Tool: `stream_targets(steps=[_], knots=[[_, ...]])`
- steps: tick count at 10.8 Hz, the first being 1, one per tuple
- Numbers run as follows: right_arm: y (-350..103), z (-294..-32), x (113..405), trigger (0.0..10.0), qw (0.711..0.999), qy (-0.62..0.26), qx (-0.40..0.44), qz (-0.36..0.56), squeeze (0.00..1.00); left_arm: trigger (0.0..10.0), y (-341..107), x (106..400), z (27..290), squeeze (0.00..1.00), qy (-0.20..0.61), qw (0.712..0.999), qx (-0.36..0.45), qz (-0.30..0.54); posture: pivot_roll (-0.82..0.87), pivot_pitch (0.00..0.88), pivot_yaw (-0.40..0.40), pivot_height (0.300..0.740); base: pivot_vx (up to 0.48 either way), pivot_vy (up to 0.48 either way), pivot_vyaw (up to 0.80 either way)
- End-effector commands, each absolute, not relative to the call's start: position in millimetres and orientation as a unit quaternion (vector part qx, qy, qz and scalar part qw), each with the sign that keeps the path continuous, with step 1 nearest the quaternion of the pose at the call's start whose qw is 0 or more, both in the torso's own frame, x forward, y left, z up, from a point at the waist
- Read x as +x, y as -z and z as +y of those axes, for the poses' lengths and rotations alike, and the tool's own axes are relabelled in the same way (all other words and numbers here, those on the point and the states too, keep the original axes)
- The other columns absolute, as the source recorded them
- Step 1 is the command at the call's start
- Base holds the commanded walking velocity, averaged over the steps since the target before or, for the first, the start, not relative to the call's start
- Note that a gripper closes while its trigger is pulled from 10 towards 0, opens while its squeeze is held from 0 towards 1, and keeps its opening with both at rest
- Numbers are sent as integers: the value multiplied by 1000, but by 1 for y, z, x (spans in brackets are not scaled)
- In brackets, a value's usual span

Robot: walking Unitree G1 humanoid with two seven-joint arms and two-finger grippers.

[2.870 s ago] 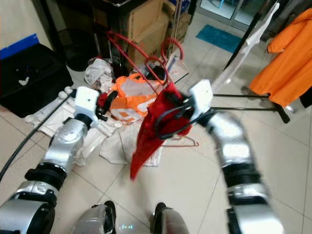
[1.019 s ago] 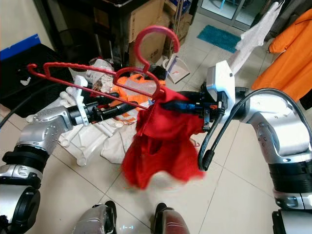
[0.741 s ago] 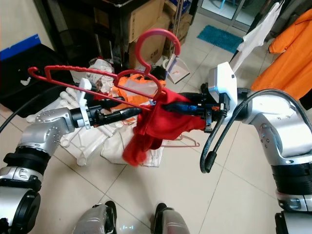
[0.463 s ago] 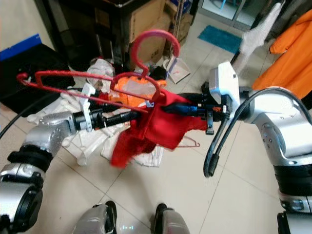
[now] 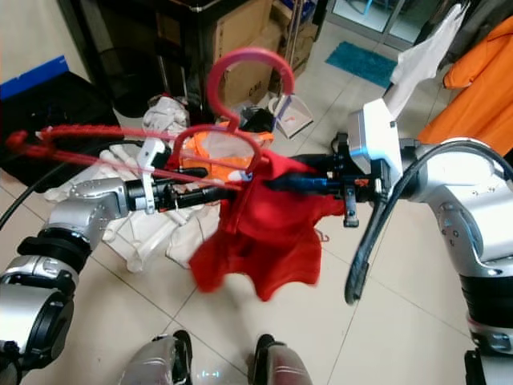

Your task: Hang hanger

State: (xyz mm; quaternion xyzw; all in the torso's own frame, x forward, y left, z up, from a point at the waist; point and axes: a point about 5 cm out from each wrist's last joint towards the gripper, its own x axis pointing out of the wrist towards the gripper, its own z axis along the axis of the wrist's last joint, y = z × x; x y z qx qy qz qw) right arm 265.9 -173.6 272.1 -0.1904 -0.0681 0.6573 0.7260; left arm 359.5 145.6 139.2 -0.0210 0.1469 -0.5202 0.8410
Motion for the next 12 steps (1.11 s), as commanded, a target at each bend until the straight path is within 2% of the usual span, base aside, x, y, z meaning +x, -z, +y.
stream_targets(steps=[1,4,6,7,8,9,10,11,12], knots=[[-279,-175,258,0,712,-667,-205,-75,0,10000,-142,361,137,0,542,826,3,154,-181,166,-56,740,0,0,0],[-283,-169,252,0,704,-676,-198,-86,0,10000,-144,363,119,0,562,813,7,153,-185,167,-48,740,0,0,0],[-283,-164,249,0,703,-681,-184,-93,0,10000,-145,361,103,0,585,799,-27,138,-192,171,-43,740,0,0,0],[-285,-163,249,0,704,-681,-177,-98,0,10000,-143,356,95,0,607,782,-49,134,-194,174,-43,740,0,0,0],[-286,-162,248,0,704,-682,-172,-100,0,5843,-142,349,86,0,640,754,-71,131,-193,175,-46,740,0,0,0],[-286,-163,249,0,704,-681,-172,-99,0,1059,-140,344,82,0,658,738,-71,130,-193,175,-48,740,0,0,0],[-285,-166,251,0,708,-677,-177,-93,0,8667,-136,336,81,0,682,717,-58,134,-192,172,-49,740,0,0,0],[-280,-171,255,0,715,-664,-205,-76,0,10000,-133,329,87,0,695,704,-41,139,-192,170,-50,740,0,0,0],[-270,-180,263,0,722,-644,-248,-51,0,10000,-130,319,98,0,709,688,-16,151,-184,165,-52,740,0,0,0]])
